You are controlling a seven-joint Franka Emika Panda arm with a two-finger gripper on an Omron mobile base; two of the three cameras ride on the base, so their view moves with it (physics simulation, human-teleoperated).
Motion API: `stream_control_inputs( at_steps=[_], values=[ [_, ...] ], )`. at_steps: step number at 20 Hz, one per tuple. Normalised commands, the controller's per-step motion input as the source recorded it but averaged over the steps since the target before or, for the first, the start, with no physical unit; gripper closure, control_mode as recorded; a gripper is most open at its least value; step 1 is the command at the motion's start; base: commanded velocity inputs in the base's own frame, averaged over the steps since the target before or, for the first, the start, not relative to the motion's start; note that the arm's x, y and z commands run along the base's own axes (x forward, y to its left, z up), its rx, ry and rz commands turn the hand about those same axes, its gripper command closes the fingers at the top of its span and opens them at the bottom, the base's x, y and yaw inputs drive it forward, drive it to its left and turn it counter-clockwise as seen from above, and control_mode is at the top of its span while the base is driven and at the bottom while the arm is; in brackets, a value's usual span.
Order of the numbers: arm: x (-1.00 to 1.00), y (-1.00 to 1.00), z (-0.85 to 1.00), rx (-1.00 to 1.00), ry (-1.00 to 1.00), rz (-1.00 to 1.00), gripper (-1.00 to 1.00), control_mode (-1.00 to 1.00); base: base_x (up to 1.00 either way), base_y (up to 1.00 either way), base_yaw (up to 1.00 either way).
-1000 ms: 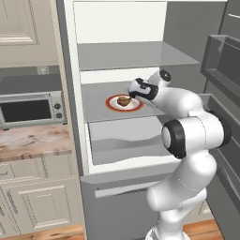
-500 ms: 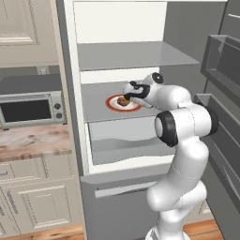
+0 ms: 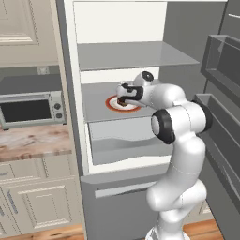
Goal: Retrieve the chicken drumstick from the fridge and place it on the cutting board.
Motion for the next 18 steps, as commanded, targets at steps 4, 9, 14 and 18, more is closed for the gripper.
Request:
stream_control_inputs(
  at_steps=[4, 9, 14, 18],
  values=[
    [0.16, 0.13, 0.00, 0.00, 0.06, 0.00, -1.00, -1.00, 0.00, 0.00, 0.00],
    [0.24, 0.04, -0.02, 0.00, 0.03, 0.00, -1.00, -1.00, 0.00, 0.00, 0.00],
    [0.17, 0.00, -0.13, -0.01, 0.01, 0.00, -1.00, -1.00, 0.00, 0.00, 0.00],
    [0.00, 0.00, -0.49, -0.05, 0.03, 0.00, -1.00, -1.00, 0.00, 0.00, 0.00]
  ],
)
